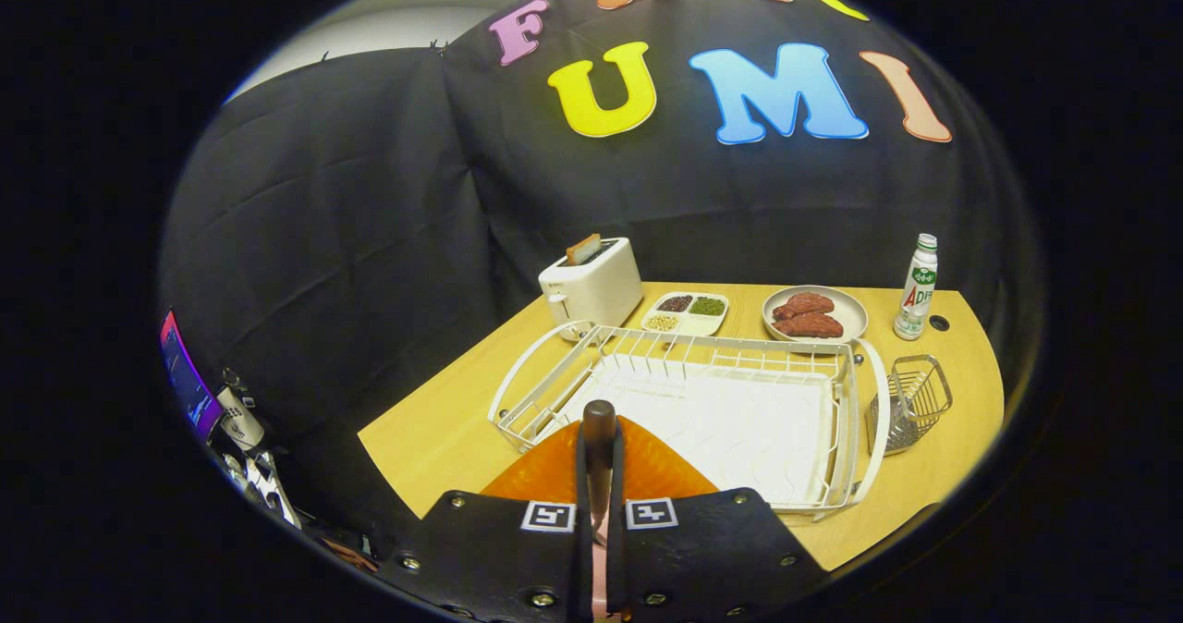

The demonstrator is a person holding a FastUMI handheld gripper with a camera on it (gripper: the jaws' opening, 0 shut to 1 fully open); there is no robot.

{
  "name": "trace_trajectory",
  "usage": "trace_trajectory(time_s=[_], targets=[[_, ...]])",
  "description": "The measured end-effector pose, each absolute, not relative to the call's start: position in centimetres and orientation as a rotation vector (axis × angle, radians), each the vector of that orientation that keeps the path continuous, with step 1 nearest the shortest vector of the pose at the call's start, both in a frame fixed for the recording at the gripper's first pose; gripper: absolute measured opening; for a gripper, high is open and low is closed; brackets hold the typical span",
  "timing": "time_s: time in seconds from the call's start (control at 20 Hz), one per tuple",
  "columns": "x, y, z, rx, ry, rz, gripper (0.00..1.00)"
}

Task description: Take the plate from the dish rack, then take the spoon from the basket and place it into the plate.

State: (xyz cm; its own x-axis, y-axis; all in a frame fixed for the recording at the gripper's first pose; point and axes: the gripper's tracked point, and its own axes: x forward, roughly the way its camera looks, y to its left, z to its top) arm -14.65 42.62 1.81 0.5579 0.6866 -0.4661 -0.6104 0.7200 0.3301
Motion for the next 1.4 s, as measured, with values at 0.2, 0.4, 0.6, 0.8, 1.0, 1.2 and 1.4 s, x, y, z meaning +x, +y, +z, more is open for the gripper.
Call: trace_trajectory(time_s=[0.2,0.4,0.6,0.8,1.0,1.2,1.4], targets=[[-15.2,43.6,-0.2,0.098,0.621,0.789,0.06],[-15.9,44.7,-2.3,0.058,0.630,0.808,0.06],[-15.8,45.4,-2.5,0.045,0.610,0.813,0.06],[-15.9,45.2,-2.3,0.040,0.603,0.807,0.06],[-16.7,44.8,-2.1,0.021,0.583,0.806,0.06],[-17.4,44.1,-2.1,0.001,0.575,0.799,0.06],[-17.9,43.5,-1.9,-0.013,0.570,0.796,0.10]])
